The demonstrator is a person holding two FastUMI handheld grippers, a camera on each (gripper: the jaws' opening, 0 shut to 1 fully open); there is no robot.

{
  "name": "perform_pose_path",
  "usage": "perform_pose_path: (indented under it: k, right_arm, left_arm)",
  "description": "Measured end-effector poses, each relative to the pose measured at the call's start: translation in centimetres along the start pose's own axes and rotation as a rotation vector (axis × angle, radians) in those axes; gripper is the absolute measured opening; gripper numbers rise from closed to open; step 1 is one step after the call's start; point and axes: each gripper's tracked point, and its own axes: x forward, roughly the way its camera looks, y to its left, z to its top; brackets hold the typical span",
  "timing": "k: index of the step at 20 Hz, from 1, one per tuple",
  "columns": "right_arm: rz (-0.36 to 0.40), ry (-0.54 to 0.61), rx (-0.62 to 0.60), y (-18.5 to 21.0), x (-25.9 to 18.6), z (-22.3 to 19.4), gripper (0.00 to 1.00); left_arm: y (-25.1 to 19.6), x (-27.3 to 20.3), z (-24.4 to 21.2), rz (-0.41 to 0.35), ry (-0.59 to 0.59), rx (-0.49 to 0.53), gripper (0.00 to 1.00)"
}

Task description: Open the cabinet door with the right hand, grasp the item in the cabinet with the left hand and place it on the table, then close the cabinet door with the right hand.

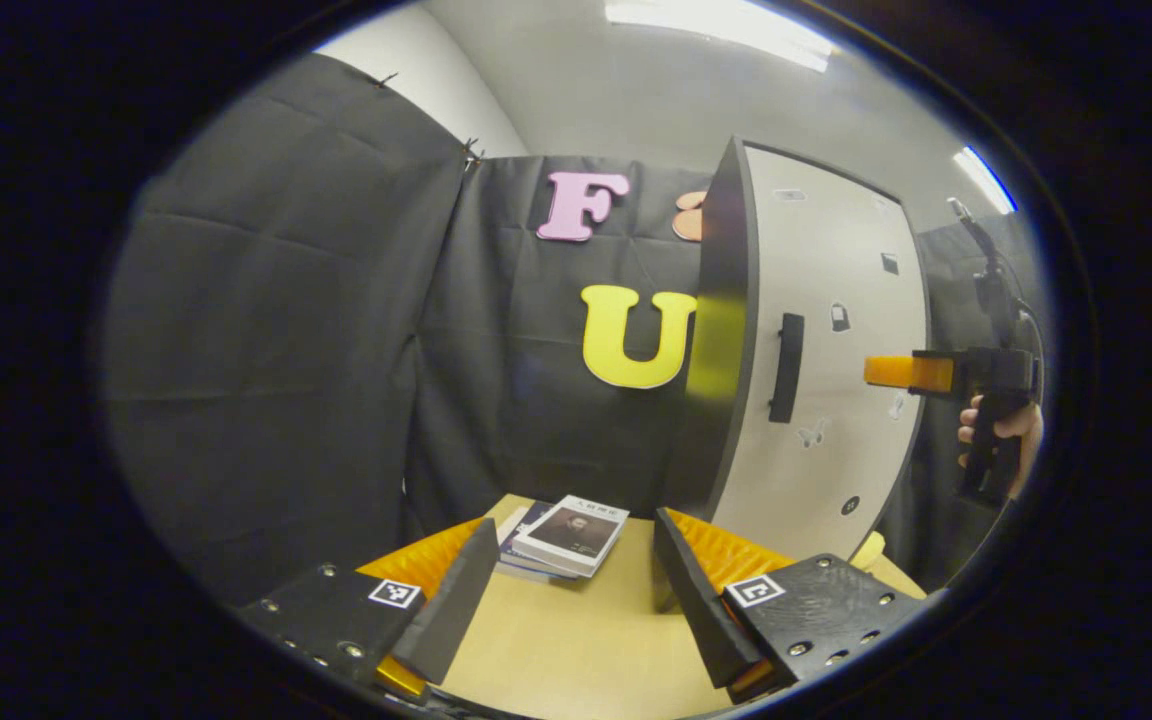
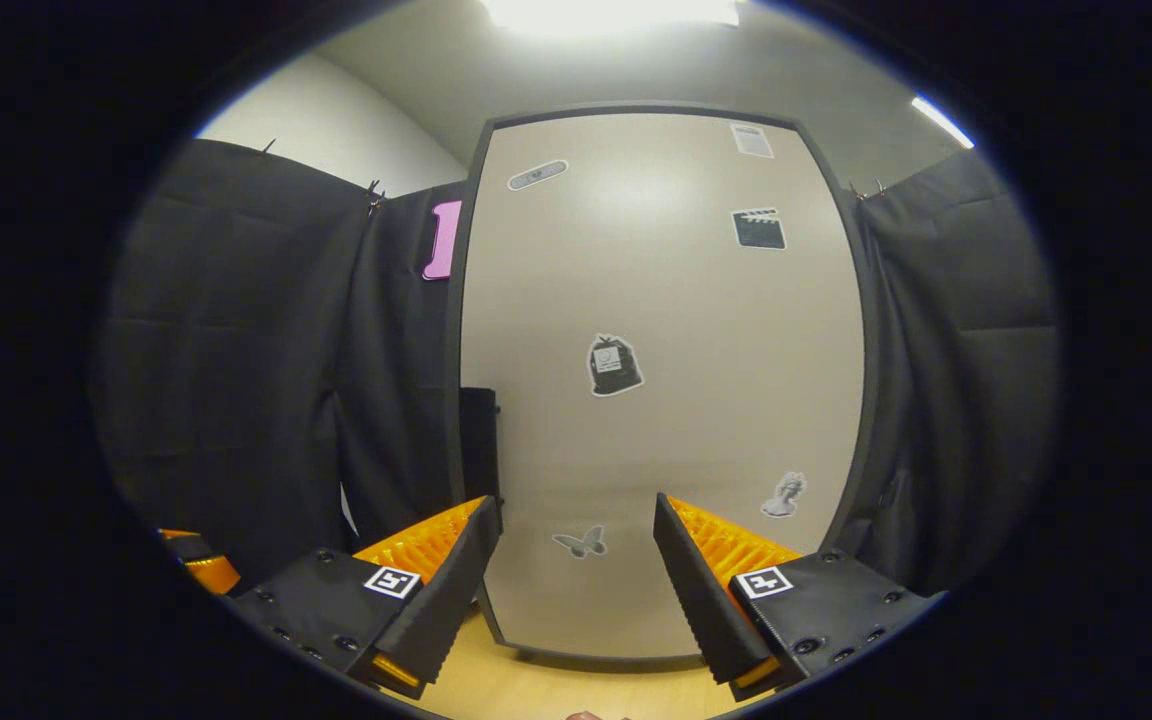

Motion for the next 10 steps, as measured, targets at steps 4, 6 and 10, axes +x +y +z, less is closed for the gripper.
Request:
perform_pose_path:
  k: [4, 6, 10]
  right_arm:
    - [-0.004, -0.003, -0.011, 2.2, 2.2, 0.8, 0.99]
    - [0.020, 0.001, 0.008, 3.7, 3.3, 1.2, 0.99]
    - [-0.004, -0.001, -0.009, 4.8, 5.5, 1.8, 0.99]
  left_arm:
    - [2.5, 0.2, -0.6, 0.008, 0.015, -0.018, 0.93]
    - [3.6, 0.4, -0.4, -0.002, 0.011, 0.009, 0.93]
    - [7.3, 0.9, 0.2, 0.039, 0.004, 0.114, 0.94]
